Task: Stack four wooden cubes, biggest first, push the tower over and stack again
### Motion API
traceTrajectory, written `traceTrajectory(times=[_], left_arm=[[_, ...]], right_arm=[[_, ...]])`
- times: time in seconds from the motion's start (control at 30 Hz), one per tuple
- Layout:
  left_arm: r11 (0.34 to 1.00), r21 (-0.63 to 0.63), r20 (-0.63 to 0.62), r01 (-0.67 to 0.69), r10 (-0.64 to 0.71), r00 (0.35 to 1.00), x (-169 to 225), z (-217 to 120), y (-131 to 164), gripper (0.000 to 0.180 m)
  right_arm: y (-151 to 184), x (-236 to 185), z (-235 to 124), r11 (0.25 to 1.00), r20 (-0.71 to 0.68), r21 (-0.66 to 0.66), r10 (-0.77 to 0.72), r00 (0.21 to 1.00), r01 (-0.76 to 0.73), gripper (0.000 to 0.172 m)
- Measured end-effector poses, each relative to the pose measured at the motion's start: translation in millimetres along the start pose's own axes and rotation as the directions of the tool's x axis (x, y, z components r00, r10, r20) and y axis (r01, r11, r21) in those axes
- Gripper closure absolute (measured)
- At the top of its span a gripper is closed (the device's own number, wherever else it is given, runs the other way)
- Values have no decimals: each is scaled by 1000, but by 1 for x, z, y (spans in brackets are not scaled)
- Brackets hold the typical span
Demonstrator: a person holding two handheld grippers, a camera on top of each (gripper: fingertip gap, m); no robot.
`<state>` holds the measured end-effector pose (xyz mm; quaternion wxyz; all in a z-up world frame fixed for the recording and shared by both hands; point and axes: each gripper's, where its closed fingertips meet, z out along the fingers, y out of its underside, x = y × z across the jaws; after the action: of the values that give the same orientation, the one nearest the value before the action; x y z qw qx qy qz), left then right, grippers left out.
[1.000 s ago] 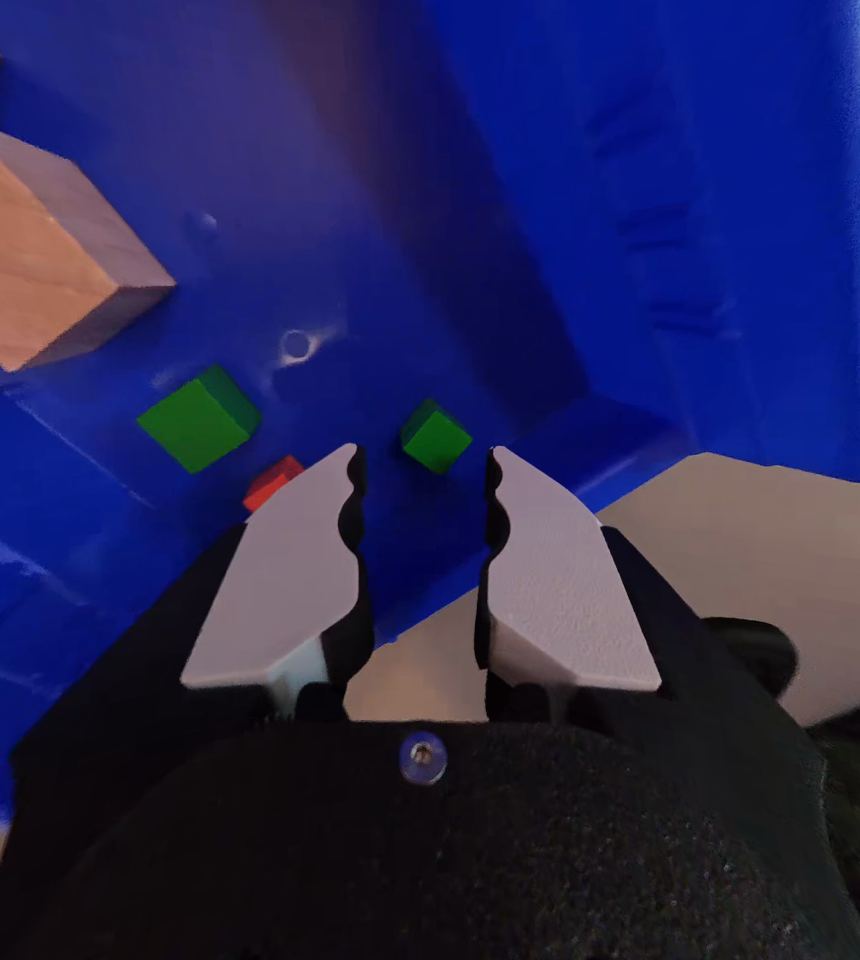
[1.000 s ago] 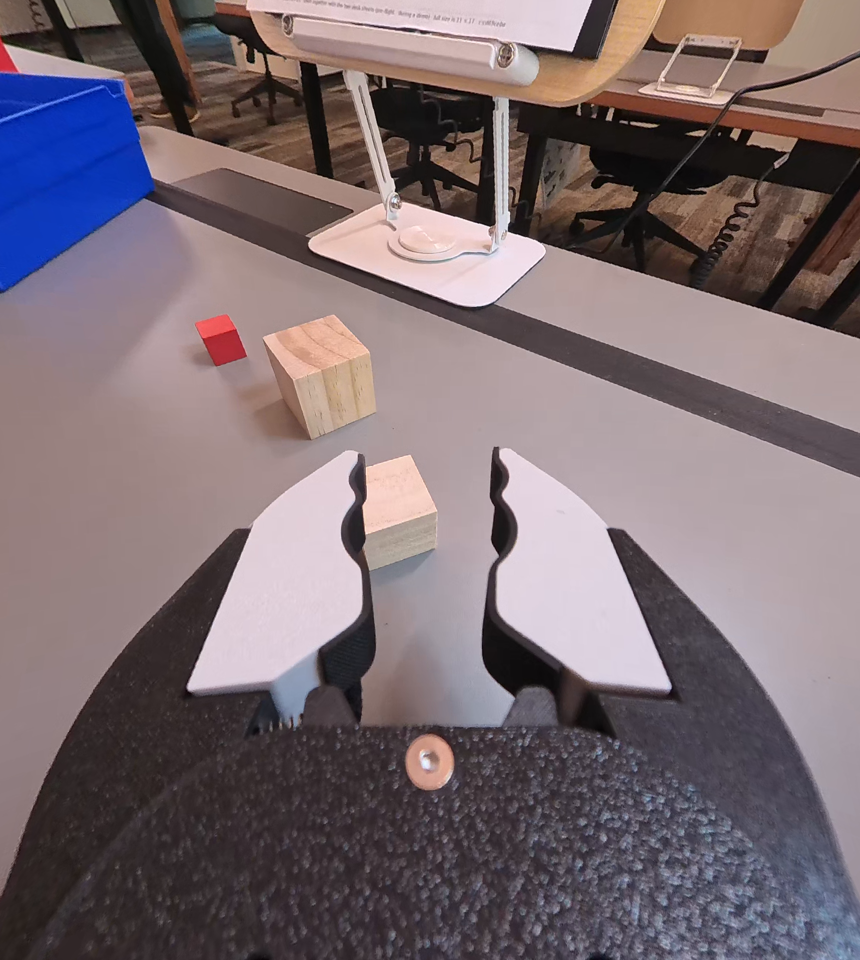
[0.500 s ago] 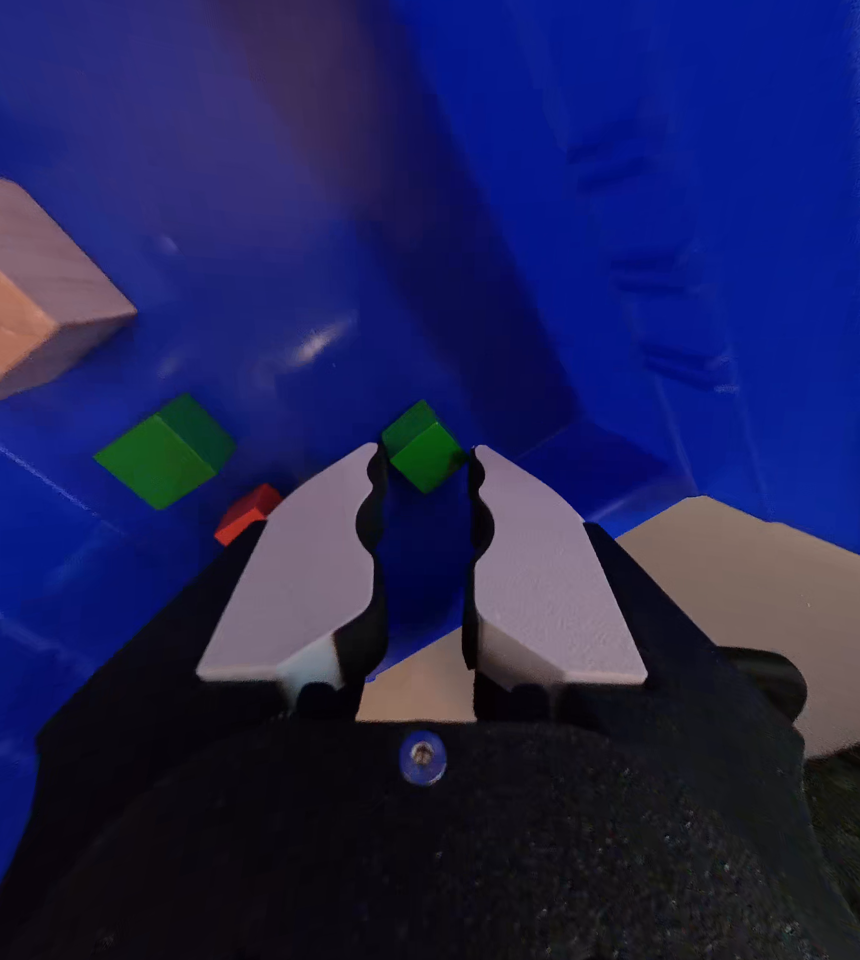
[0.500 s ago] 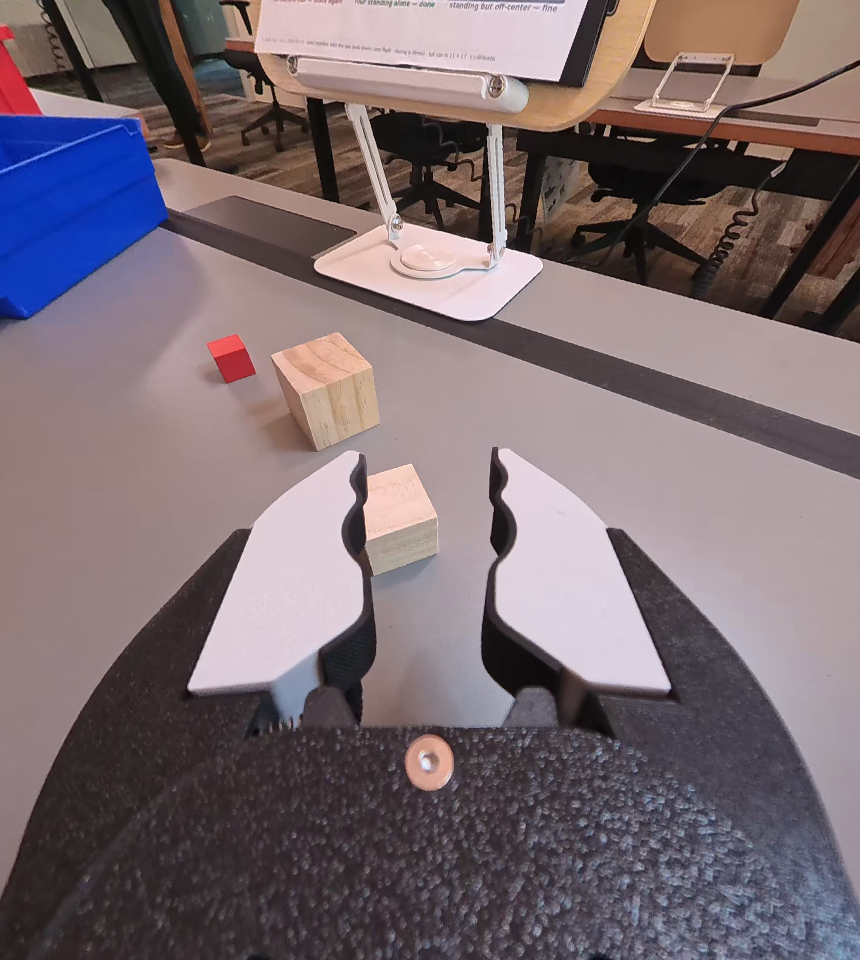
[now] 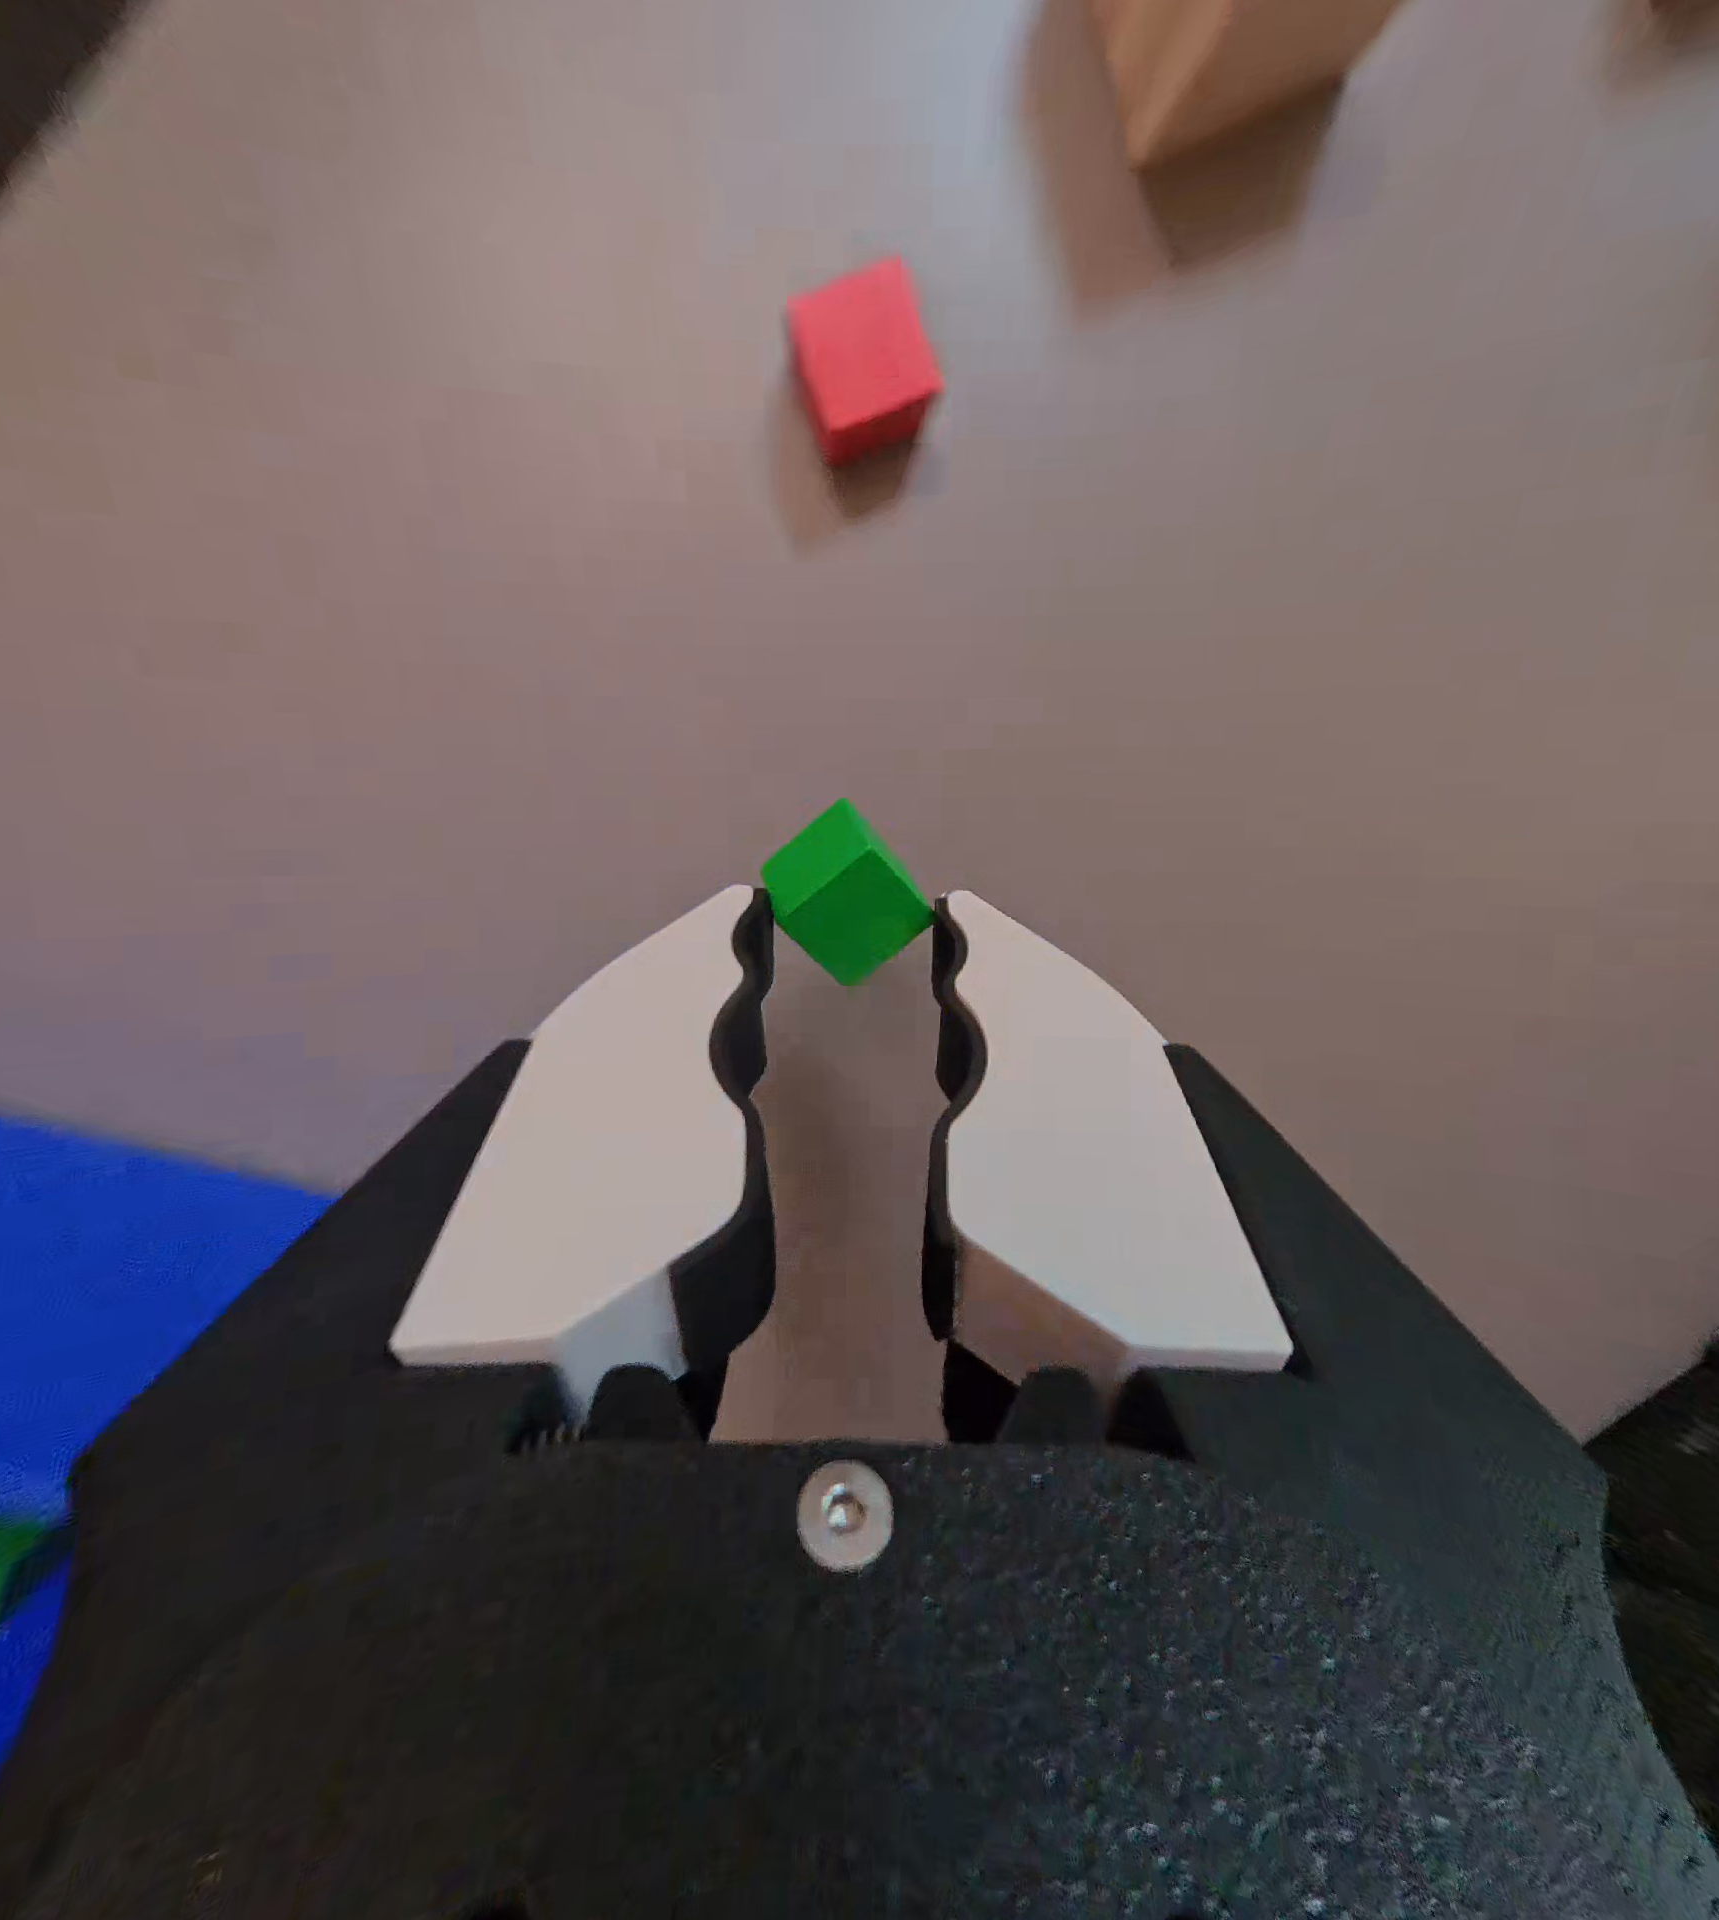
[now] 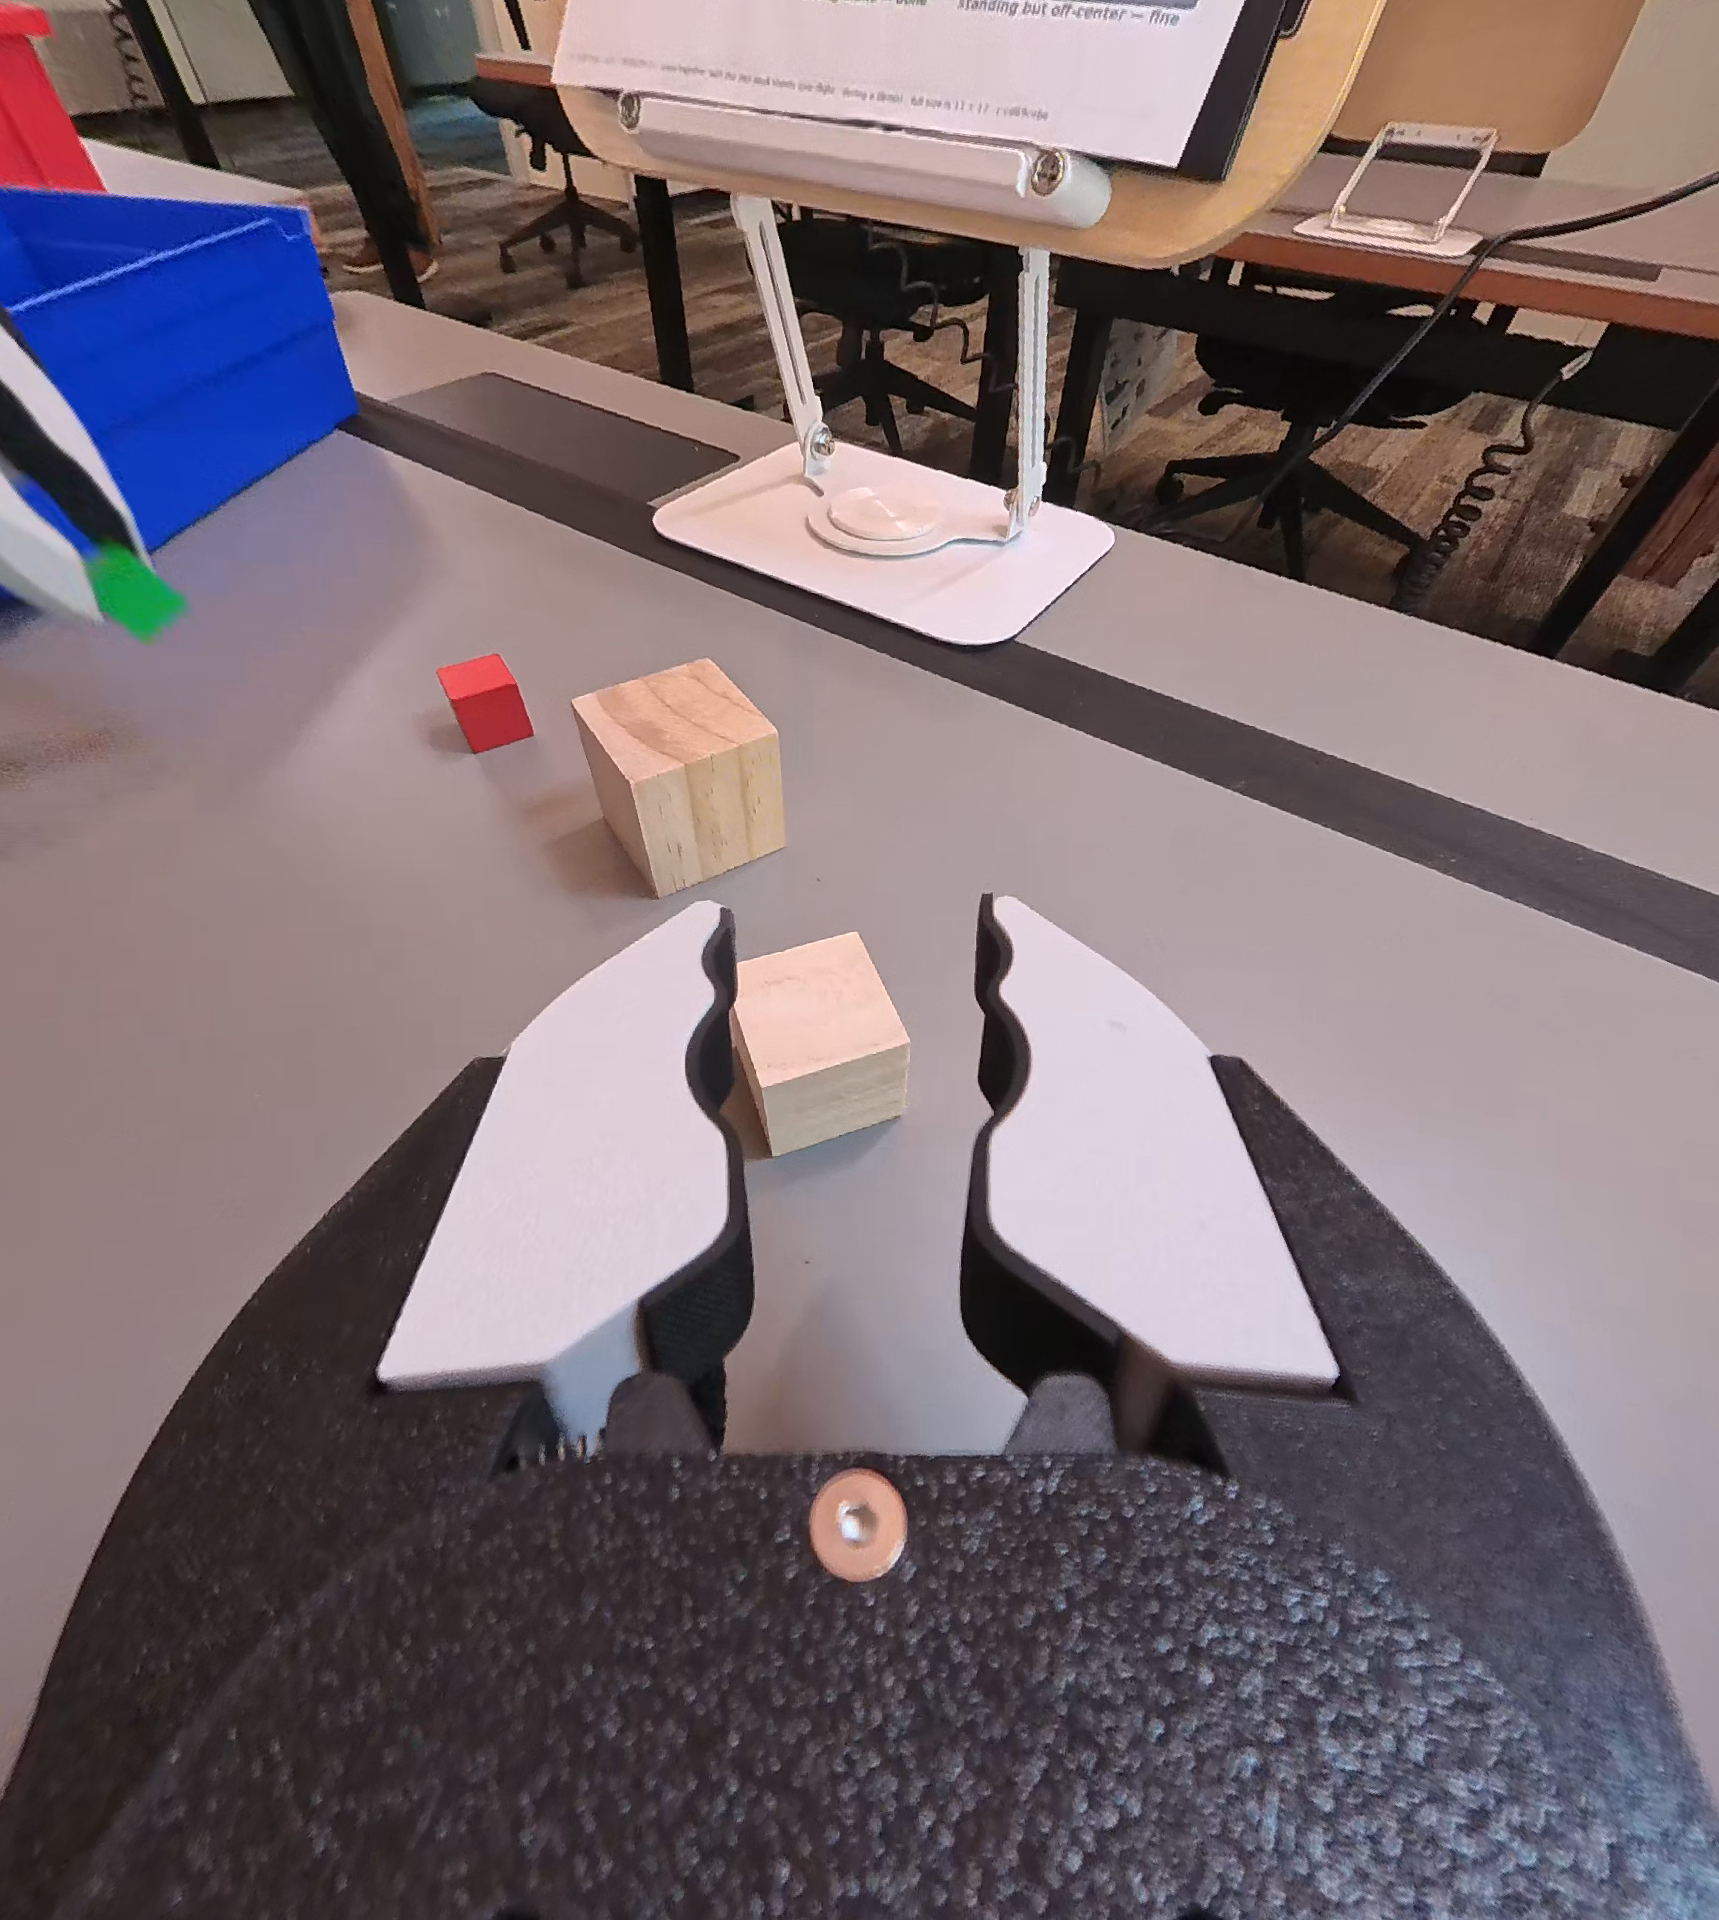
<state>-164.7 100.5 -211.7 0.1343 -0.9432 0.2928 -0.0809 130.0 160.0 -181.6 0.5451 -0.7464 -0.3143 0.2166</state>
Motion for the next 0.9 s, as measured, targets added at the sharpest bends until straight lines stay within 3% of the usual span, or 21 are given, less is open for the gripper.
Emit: traceTrajectory(times=[0.03,0.13,0.23,0.3,0.33,0.4,0.47,0.57,0.63,0.7,0.77,0.9], left_arm=[[999,-30,-24,-19,18,1000,9,17,-1,151],[997,-74,-85,-34,28,996,27,53,-7,151],[996,-91,-37,-12,8,999,16,73,-11,151],[999,-46,-46,22,-24,999,10,76,-18,149],[1000,-1,-26,15,-15,1000,5,74,-24,140],[983,180,8,-23,22,1000,-3,59,-44,122],[886,460,85,-63,27,996,-12,28,-73,103],[528,843,163,-106,-62,985,-17,-51,-94,103],[361,910,260,-202,-119,958,-19,-87,-83,111],[313,911,325,-269,-140,935,-15,-100,-70,115],[310,910,333,-275,-154,930,-8,-100,-59,121],[270,942,252,-197,-185,950,13,-100,-38,148]], right_arm=[[0,1,-1,1000,-2,1,0,1000,0,127],[0,2,-1,1000,-6,0,1,1000,-1,127],[0,3,-1,1000,-6,-1,2,1000,-2,127],[1,3,-1,1000,-5,-3,0,1000,-1,127],[1,3,-1,1000,-5,-4,-1,1000,1,127],[2,3,-1,1000,-5,-8,-3,1000,3,126],[2,2,0,1000,-4,-9,-3,1000,3,126],[3,1,1,1000,-4,-7,-10,1000,10,125],[3,-1,3,1000,-3,-4,-22,1000,22,125],[3,-4,4,999,-4,-2,-39,999,39,124],[1,-5,5,998,-20,8,-63,998,64,121],[-4,-6,7,995,-77,46,-87,993,91,110]])
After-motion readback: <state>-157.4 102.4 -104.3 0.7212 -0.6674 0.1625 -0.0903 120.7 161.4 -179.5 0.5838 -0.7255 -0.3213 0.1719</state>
